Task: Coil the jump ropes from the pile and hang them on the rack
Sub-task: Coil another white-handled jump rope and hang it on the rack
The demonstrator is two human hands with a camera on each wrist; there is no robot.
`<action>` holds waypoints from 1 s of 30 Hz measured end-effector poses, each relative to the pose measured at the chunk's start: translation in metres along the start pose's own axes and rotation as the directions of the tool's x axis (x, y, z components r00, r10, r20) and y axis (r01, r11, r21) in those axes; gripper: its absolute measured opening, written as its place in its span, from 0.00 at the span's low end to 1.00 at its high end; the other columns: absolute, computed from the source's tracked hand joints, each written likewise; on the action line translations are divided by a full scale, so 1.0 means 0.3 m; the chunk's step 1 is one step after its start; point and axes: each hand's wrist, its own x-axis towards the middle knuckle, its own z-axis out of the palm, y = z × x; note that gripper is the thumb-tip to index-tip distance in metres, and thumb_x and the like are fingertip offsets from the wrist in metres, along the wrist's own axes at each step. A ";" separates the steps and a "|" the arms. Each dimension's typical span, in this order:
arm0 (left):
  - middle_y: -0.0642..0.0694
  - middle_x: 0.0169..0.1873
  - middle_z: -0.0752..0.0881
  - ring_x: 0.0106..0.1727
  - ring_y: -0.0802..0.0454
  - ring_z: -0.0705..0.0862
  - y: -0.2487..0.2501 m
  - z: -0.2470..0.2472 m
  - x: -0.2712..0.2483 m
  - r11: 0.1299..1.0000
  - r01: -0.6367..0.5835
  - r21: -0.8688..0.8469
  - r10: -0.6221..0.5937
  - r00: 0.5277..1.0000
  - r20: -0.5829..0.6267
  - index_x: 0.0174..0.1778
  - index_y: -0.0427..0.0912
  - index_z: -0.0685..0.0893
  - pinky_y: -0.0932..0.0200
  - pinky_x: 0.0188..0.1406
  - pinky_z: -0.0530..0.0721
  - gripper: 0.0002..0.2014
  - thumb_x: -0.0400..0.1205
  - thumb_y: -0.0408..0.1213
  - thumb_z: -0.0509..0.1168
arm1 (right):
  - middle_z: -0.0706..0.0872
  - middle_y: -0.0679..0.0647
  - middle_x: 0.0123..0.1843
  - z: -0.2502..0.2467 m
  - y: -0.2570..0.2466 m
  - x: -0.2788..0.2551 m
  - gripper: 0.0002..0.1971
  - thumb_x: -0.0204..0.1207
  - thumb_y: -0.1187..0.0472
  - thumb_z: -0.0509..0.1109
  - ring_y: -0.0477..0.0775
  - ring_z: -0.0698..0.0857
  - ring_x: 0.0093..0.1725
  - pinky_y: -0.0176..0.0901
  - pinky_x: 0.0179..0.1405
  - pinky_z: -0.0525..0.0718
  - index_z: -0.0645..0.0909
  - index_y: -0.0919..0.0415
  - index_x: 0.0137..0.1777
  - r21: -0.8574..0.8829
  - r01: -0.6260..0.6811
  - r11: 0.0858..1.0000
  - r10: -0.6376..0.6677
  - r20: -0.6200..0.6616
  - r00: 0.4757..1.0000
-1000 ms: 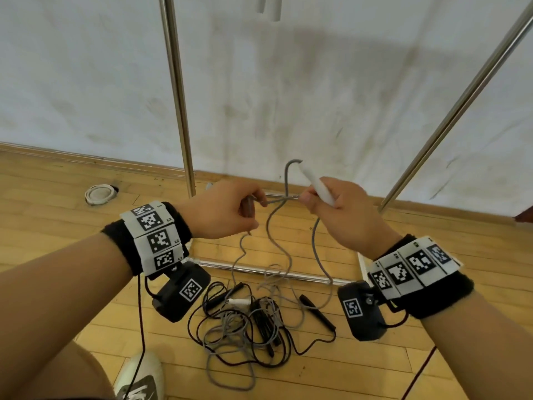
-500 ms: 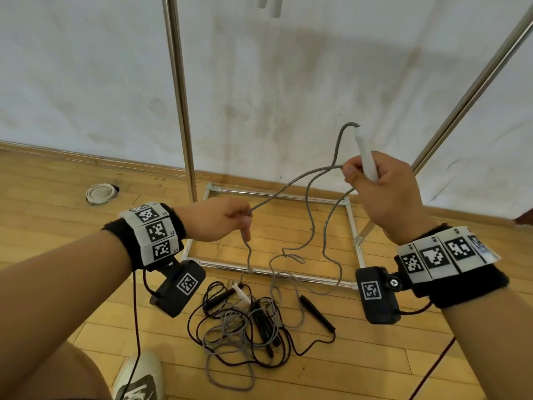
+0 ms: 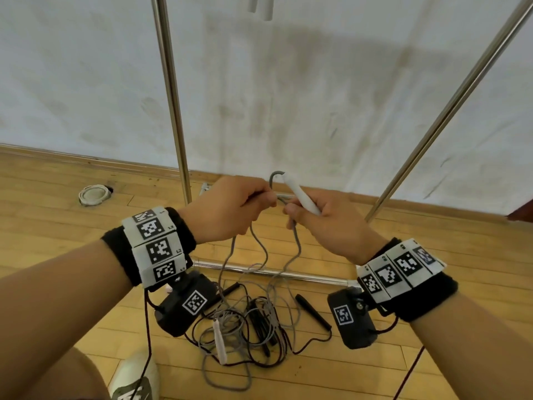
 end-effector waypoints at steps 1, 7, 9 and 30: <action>0.48 0.27 0.81 0.23 0.54 0.81 -0.007 -0.005 -0.003 1.000 -0.012 0.022 0.012 1.000 -0.001 0.44 0.47 0.83 0.66 0.21 0.77 0.10 0.88 0.44 0.61 | 0.86 0.41 0.28 0.000 -0.007 0.001 0.08 0.82 0.58 0.71 0.38 0.75 0.22 0.26 0.24 0.70 0.87 0.57 0.42 0.000 -0.002 1.000 0.002 -0.003 1.000; 0.55 0.43 0.87 0.47 0.59 0.84 -0.110 -0.016 -0.026 0.963 0.103 0.248 -0.187 0.920 0.344 0.46 0.50 0.85 0.61 0.49 0.80 0.16 0.90 0.49 0.54 | 0.87 0.44 0.32 -0.041 -0.050 0.020 0.09 0.82 0.60 0.69 0.44 0.77 0.27 0.31 0.28 0.74 0.84 0.55 0.39 -0.005 0.061 0.998 -0.061 -0.089 0.994; 0.57 0.49 0.87 0.52 0.58 0.84 -0.150 -0.003 -0.035 0.954 0.120 0.275 -0.227 0.889 0.397 0.50 0.52 0.86 0.59 0.55 0.80 0.13 0.89 0.49 0.57 | 0.86 0.45 0.31 -0.051 -0.063 0.022 0.08 0.82 0.61 0.69 0.48 0.79 0.29 0.31 0.30 0.75 0.83 0.55 0.40 0.001 0.089 0.996 -0.088 -0.131 0.987; 0.54 0.26 0.85 0.26 0.59 0.85 -0.070 -0.002 -0.012 0.999 0.034 0.035 -0.040 0.981 0.192 0.47 0.49 0.88 0.59 0.33 0.84 0.12 0.87 0.49 0.61 | 0.87 0.43 0.38 0.010 0.013 0.014 0.06 0.82 0.51 0.69 0.45 0.85 0.33 0.39 0.33 0.83 0.85 0.48 0.55 -0.125 0.080 0.989 -0.085 -0.042 0.995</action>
